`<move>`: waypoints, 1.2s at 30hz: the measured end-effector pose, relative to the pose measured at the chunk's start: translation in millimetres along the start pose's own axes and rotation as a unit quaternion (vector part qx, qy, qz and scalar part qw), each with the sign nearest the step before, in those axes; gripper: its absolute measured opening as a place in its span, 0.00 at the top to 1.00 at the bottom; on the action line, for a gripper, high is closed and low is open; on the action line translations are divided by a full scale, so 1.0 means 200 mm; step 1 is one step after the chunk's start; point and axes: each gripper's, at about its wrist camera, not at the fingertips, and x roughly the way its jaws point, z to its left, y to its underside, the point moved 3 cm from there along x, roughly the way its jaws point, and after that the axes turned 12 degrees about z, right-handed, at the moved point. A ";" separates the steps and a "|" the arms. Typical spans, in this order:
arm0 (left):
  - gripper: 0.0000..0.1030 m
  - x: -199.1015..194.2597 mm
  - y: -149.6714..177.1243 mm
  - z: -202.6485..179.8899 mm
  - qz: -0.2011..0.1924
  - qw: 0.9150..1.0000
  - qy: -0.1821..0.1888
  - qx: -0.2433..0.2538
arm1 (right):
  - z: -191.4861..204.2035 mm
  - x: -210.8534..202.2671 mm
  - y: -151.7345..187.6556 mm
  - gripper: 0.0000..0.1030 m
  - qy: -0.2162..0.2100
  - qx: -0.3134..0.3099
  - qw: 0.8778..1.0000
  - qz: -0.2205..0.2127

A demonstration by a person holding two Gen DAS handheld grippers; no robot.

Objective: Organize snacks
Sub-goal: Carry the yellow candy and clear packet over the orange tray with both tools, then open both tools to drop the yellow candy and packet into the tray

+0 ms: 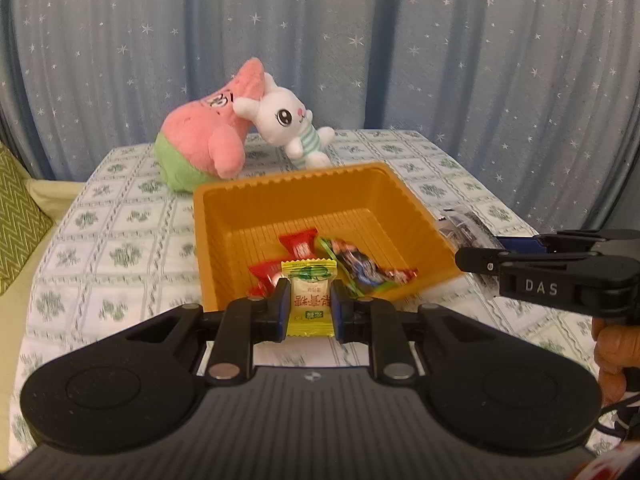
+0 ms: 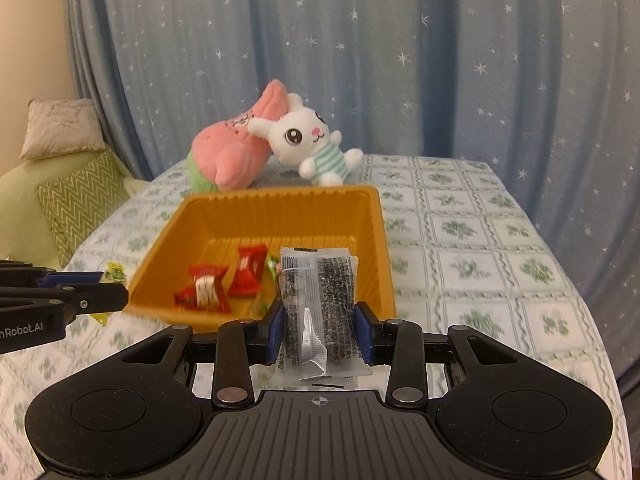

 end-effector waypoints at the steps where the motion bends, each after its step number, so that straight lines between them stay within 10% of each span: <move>1: 0.82 0.01 -0.02 0.01 -0.001 1.000 -0.002 0.002 | 0.00 0.01 -0.03 0.63 -0.001 0.001 1.000 0.000; 26: 0.81 0.34 -0.26 0.20 0.040 0.998 0.021 -0.042 | 0.03 0.26 -0.34 0.63 -0.004 0.005 1.000 0.012; 28: 0.61 0.37 -0.26 0.21 0.050 0.997 0.015 -0.049 | 0.02 0.26 -0.34 0.63 -0.006 0.010 1.000 0.014; 36: 0.59 0.34 -0.24 0.25 0.039 0.998 0.008 -0.051 | -0.01 0.27 -0.35 0.63 -0.007 0.021 1.000 0.014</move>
